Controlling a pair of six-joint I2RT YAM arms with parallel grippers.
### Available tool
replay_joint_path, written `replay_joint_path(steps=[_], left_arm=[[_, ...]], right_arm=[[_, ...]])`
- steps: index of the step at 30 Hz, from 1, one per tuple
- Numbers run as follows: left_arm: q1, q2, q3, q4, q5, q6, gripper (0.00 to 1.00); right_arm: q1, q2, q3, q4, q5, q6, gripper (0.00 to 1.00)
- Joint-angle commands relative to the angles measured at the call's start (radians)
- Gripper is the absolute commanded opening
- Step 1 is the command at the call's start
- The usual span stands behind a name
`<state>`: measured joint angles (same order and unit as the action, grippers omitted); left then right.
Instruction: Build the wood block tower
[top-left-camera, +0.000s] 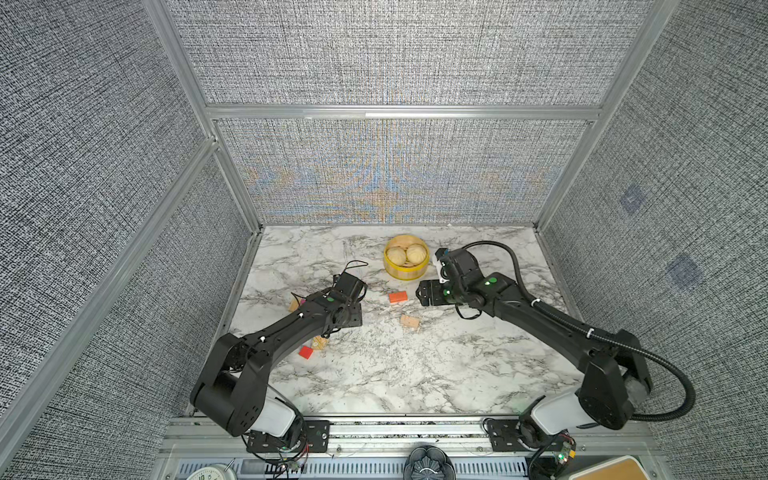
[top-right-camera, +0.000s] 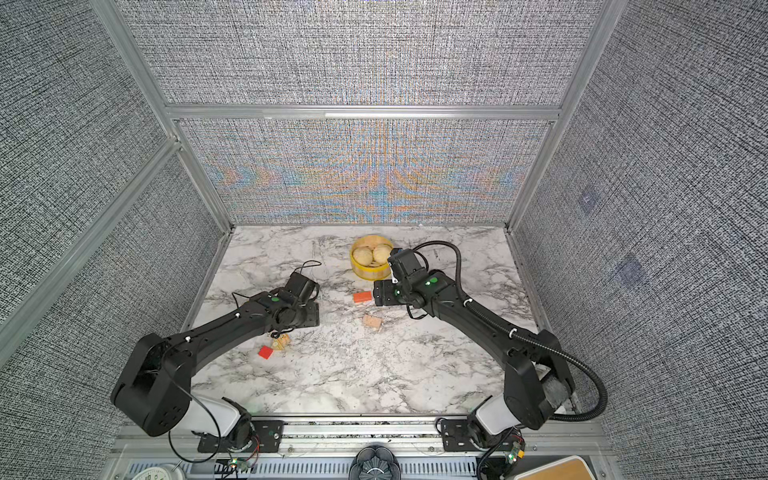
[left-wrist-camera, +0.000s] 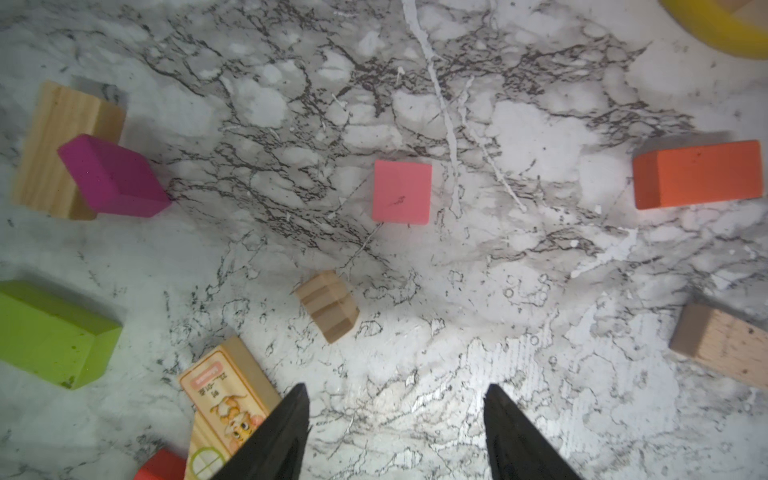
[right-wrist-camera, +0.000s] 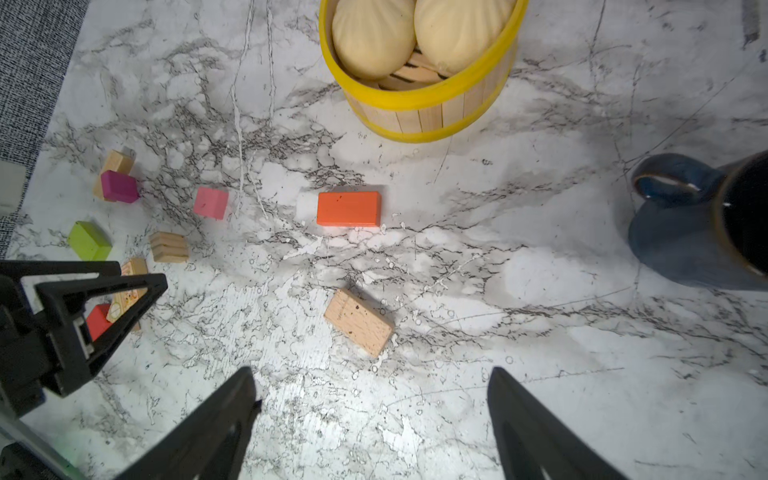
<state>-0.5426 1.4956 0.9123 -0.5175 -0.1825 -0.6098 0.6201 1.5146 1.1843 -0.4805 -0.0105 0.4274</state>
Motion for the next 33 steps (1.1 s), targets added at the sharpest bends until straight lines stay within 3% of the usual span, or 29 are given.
replay_joint_path(steps=[1, 18, 33], left_arm=[[0.014, 0.041, 0.034, 0.036, 0.020, 0.005, 0.68], [0.094, 0.334, 0.281, 0.012, 0.078, 0.046, 0.59], [0.135, 0.392, 0.299, 0.023, 0.125, 0.089, 0.57]], right_arm=[[0.001, 0.024, 0.008, 0.016, -0.020, -0.020, 0.88], [0.000, 0.028, -0.051, 0.091, -0.051, -0.026, 0.90], [-0.003, 0.018, -0.066, 0.102, -0.052, -0.022, 0.92]])
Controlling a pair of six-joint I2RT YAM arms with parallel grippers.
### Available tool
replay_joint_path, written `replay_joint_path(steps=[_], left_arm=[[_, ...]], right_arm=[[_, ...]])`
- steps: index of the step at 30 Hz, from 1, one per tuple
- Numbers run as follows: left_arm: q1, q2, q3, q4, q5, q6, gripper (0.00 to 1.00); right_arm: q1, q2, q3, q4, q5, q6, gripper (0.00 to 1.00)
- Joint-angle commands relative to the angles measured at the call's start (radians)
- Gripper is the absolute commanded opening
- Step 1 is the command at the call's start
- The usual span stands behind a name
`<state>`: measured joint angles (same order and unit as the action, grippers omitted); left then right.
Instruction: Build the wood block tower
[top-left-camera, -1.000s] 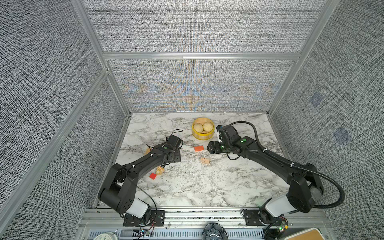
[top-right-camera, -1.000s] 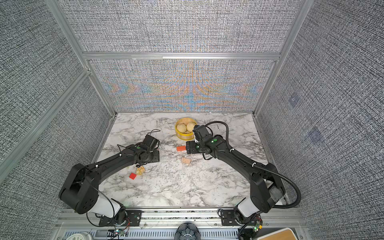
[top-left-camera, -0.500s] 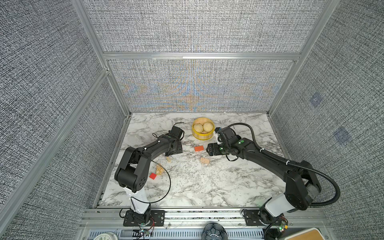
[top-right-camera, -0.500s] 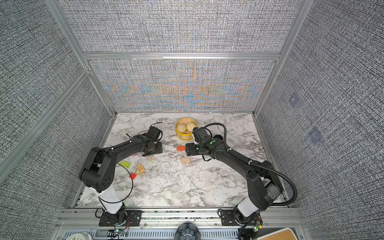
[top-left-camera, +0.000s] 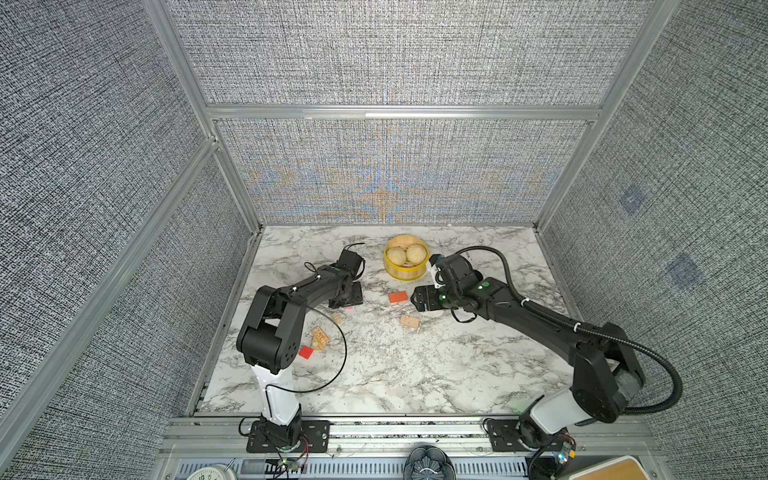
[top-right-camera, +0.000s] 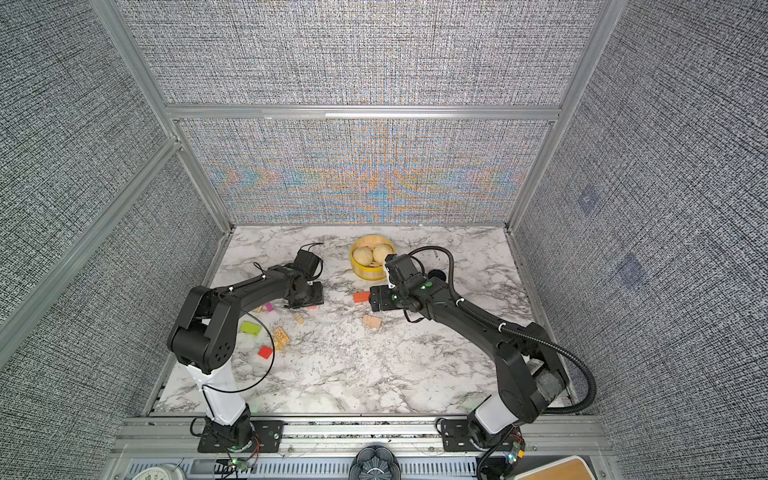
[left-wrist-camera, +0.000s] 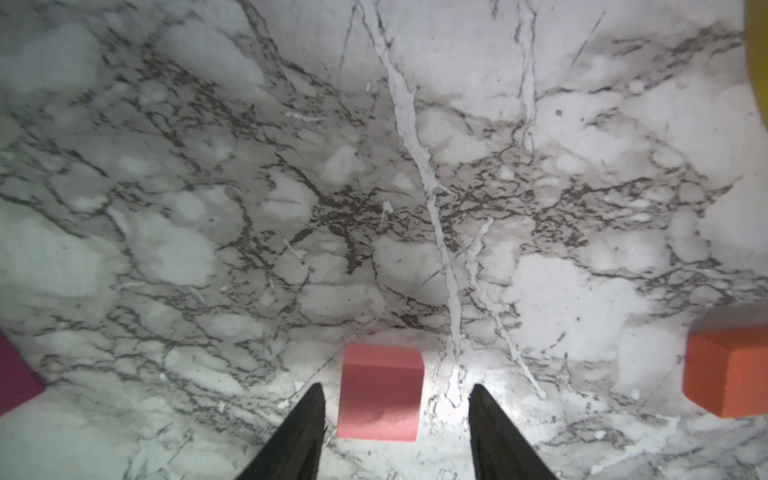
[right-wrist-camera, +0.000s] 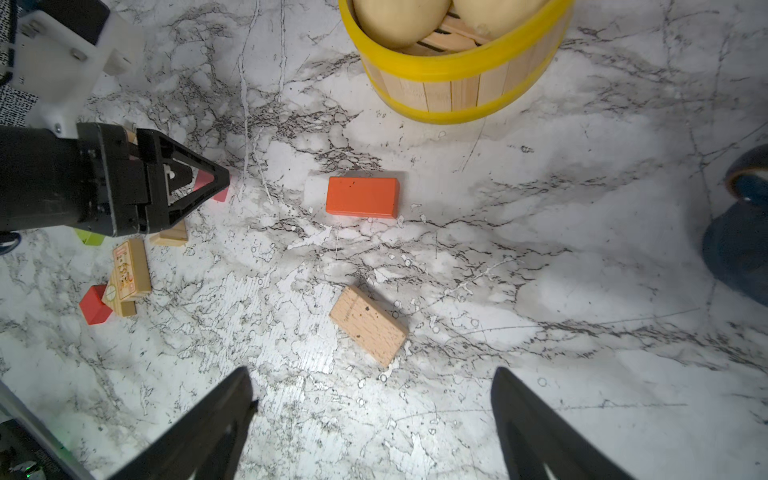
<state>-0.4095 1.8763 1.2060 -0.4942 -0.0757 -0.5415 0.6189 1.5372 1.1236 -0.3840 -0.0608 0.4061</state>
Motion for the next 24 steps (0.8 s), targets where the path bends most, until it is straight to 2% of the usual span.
replay_joint_path(steps=[1, 9, 18, 24], left_arm=[[0.002, 0.018, 0.009, 0.000, 0.020, 0.022, 0.56], [0.003, 0.054, 0.006, 0.014, 0.035, 0.025, 0.51], [0.004, 0.077, 0.038, -0.016, 0.025, 0.035, 0.37], [0.001, 0.065, 0.058, -0.041, 0.076, 0.050, 0.32]], right_arm=[[-0.002, -0.005, -0.005, 0.004, -0.002, -0.002, 0.92], [-0.006, -0.010, -0.011, 0.001, -0.003, 0.000, 0.93], [-0.013, -0.019, -0.007, -0.019, 0.005, -0.003, 0.94], [-0.025, -0.050, -0.005, -0.037, 0.011, -0.003, 0.94]])
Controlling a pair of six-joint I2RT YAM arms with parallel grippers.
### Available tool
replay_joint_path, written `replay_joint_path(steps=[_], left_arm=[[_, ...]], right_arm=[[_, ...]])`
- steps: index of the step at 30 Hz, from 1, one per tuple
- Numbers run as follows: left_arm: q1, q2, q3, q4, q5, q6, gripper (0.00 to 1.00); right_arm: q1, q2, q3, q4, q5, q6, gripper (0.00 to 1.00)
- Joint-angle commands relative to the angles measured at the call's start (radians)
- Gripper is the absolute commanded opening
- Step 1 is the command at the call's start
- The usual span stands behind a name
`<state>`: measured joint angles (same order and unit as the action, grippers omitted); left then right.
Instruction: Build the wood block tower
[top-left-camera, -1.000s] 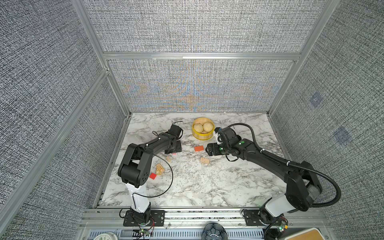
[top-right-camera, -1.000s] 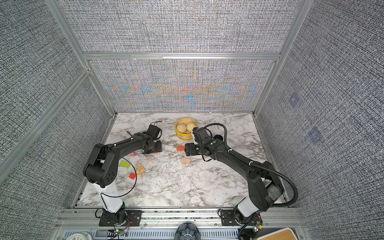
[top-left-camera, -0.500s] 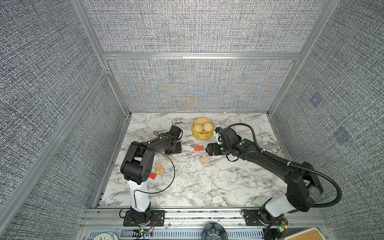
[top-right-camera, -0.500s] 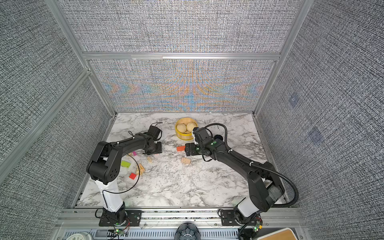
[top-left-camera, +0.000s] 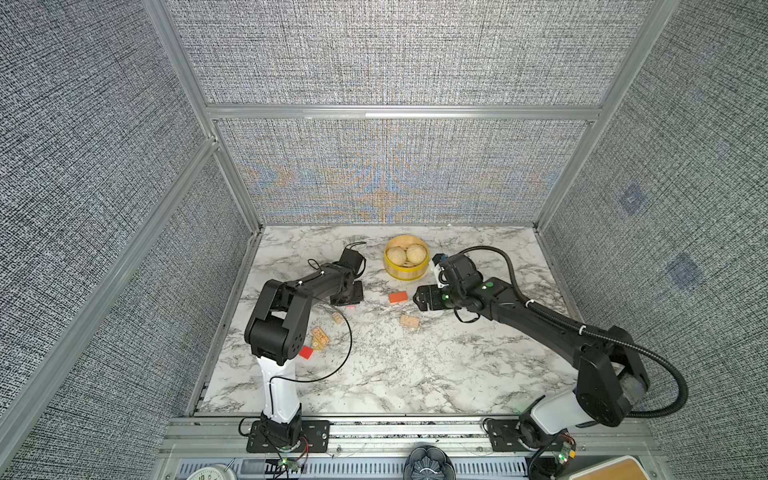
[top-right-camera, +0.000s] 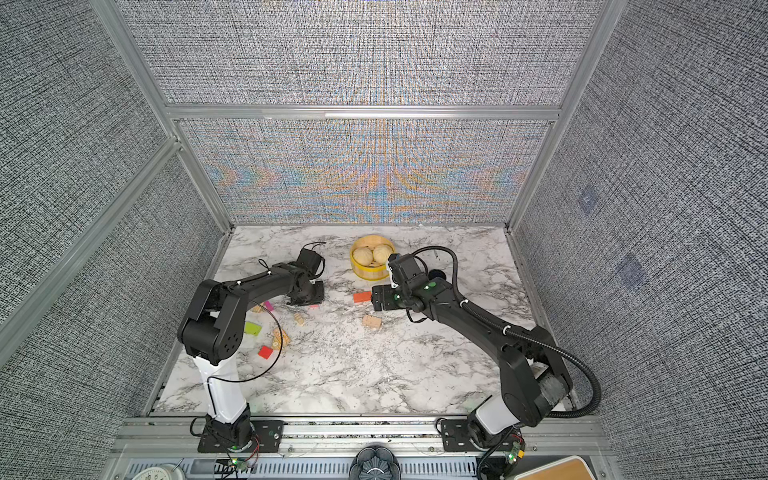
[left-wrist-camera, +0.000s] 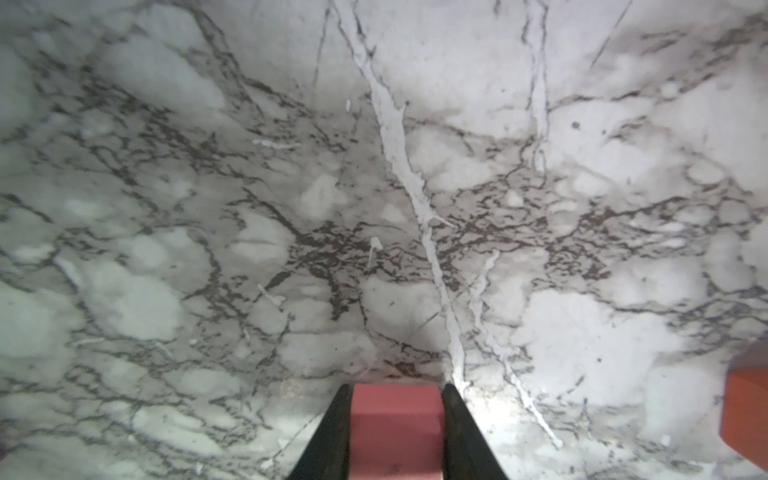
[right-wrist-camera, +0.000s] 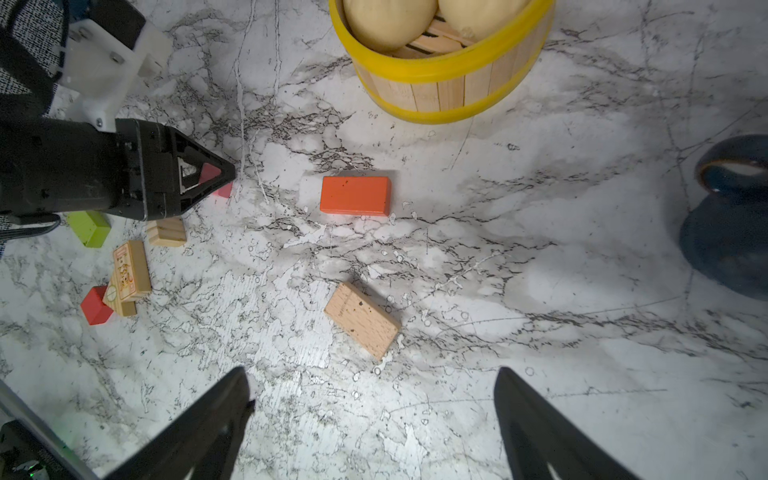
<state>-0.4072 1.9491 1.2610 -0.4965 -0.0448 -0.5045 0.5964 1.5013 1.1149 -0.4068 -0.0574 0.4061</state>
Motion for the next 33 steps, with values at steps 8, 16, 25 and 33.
replay_joint_path(steps=[8, 16, 25, 33], left_arm=[[-0.056, -0.107, -0.032, -0.066, 0.048, 0.012, 0.31], [-0.214, -0.147, -0.063, -0.067, 0.017, -0.037, 0.32], [-0.372, -0.137, -0.081, -0.044, -0.007, -0.109, 0.31], [-0.472, -0.076, -0.078, 0.000, -0.024, -0.160, 0.31]], right_arm=[[-0.043, -0.111, -0.069, -0.018, 0.005, 0.007, 0.95], [-0.095, -0.243, -0.190, -0.027, -0.007, 0.016, 0.95], [-0.142, -0.325, -0.291, -0.014, -0.026, 0.024, 0.95], [-0.149, -0.337, -0.326, 0.004, -0.057, 0.025, 0.95]])
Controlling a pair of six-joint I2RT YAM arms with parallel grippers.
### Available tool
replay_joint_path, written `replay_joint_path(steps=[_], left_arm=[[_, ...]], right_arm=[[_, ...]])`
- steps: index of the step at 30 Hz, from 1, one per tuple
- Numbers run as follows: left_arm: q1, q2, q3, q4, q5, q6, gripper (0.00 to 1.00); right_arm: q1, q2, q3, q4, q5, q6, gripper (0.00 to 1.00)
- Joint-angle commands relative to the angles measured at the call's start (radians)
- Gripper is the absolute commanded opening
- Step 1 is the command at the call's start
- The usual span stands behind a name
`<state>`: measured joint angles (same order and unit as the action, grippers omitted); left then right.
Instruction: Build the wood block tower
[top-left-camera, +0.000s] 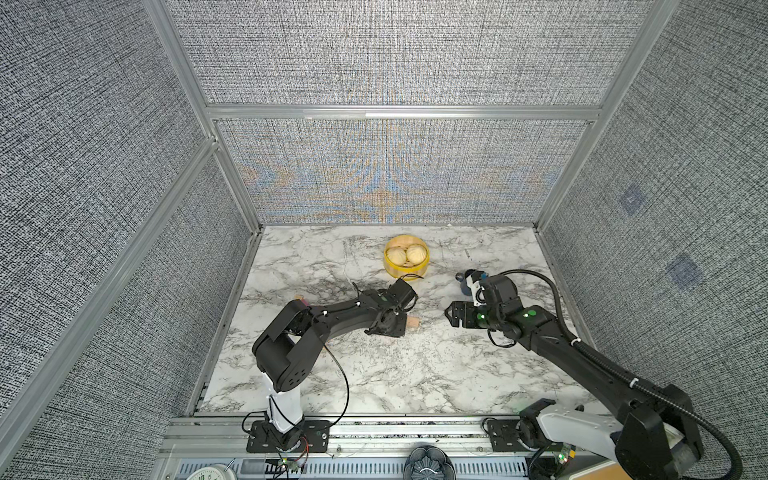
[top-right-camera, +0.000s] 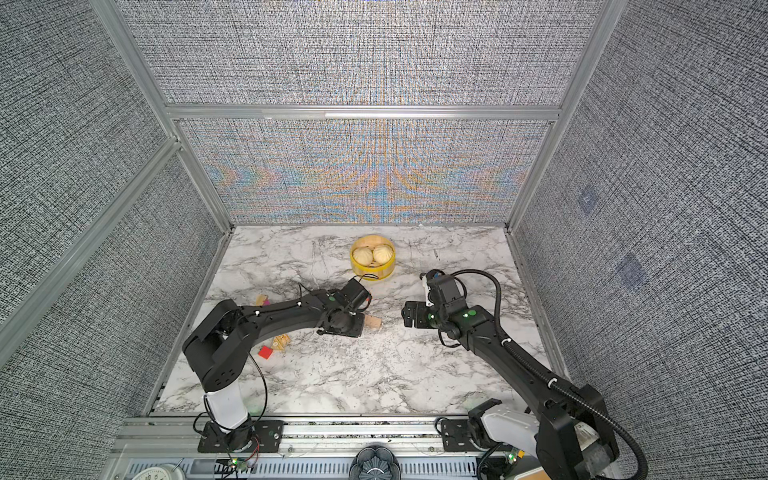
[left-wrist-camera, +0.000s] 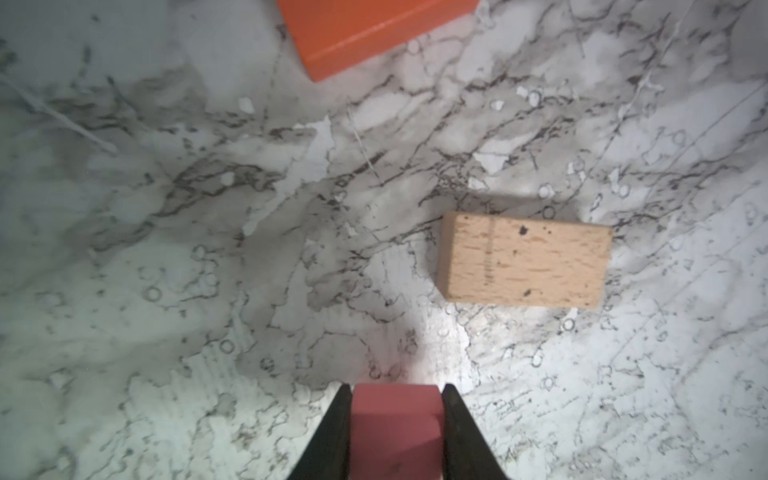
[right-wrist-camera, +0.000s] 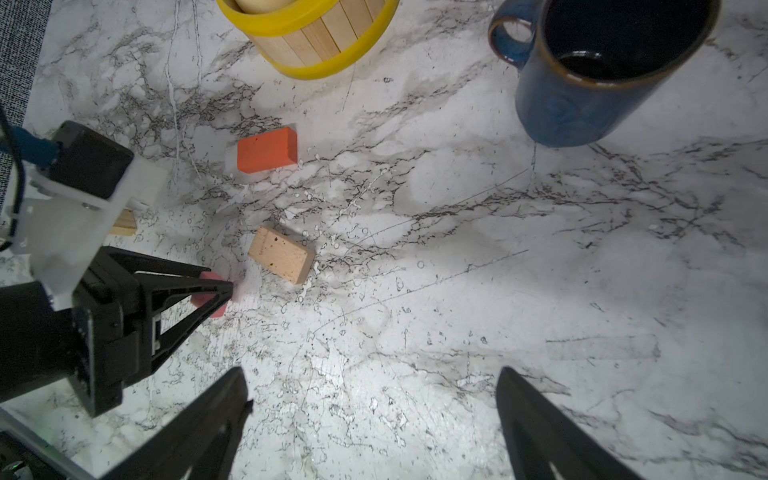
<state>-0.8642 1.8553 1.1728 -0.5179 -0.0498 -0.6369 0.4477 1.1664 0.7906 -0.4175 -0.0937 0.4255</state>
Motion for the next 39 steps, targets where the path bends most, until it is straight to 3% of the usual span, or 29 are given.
replay_joint_path(steps=[1, 31, 35, 39], left_arm=[[-0.021, 0.028, 0.015, 0.024, -0.018, -0.030, 0.31], [-0.029, 0.125, 0.100, 0.039, -0.034, 0.001, 0.33], [-0.029, 0.125, 0.106, 0.031, -0.034, 0.014, 0.38], [-0.029, 0.121, 0.106, 0.030, -0.035, 0.020, 0.57]], right_arm=[[0.000, -0.001, -0.006, 0.018, -0.026, 0.006, 0.95], [0.000, 0.035, -0.013, 0.068, -0.085, 0.009, 0.95], [0.000, 0.035, -0.012, 0.064, -0.083, 0.007, 0.95], [0.000, 0.034, -0.013, 0.062, -0.080, 0.006, 0.95]])
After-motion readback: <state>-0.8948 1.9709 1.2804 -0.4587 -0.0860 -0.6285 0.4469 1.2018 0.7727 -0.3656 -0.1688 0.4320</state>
